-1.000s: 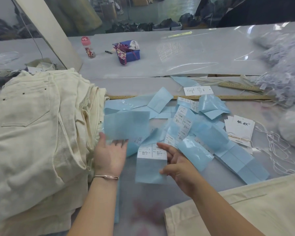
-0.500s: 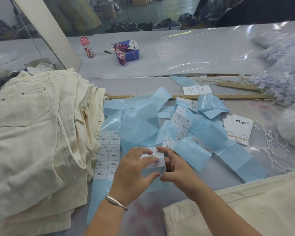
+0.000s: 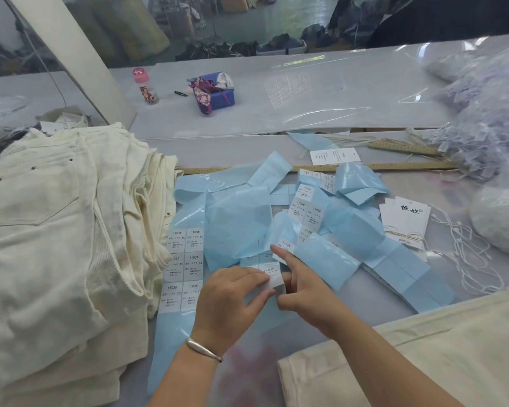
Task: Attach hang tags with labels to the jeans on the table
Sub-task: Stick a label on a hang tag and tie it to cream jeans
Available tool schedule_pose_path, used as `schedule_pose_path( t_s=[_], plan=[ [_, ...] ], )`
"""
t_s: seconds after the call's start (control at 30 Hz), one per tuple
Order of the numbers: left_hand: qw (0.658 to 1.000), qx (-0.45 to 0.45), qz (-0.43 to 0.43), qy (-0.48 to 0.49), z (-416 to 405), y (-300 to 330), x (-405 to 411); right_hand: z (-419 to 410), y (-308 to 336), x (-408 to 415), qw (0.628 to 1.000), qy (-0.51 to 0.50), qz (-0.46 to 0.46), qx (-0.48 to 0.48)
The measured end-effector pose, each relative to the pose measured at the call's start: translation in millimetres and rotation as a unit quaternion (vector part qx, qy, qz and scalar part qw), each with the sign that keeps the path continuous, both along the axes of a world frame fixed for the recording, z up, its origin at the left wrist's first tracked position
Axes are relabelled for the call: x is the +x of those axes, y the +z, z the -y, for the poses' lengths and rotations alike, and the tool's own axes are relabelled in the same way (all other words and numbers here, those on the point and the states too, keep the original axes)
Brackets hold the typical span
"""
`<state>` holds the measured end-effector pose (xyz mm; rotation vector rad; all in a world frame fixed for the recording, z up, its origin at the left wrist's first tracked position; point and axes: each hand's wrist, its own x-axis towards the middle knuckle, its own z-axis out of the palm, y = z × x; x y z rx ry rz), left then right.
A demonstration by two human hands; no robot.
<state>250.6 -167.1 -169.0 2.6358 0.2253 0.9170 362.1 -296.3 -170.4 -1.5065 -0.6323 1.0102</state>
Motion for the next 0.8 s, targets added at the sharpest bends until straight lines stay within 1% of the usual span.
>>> schedule_pose_path(
  t_s=[0.2,0.33,0.43,0.5,0.6,0.8],
  plan=[
    [1.0,0.005,0.008,-0.003,-1.0,3.3,2.1,-2.0,-4.5,1.3,1.0,0.008,0.028,-0.01],
    [1.0,0.0,0.011,-0.005,-2.1,6.9,1.0,-3.3,-5.3,2.1,1.0,0.003,-0.006,0.002],
    [1.0,0.005,-0.005,-0.026,-1.9,7.7,1.2,-4.5,-3.0,4.6,1.0,0.002,-0.019,0.008],
    [1.0,0.002,-0.006,-0.029,-1.2,7.3,2.0,-5.8,-1.1,4.9,1.0,0.004,0.001,0.003],
    [0.999,-0.035,0.001,-0.017,0.4,7.2,2.2,-6.1,-1.3,6.0,0.999,0.003,0.032,-0.006],
    [0.998,-0.055,-0.007,-0.018,0.9,9.2,2.3,-4.6,-1.6,6.9,0.999,0.018,0.041,-0.001]
  ],
)
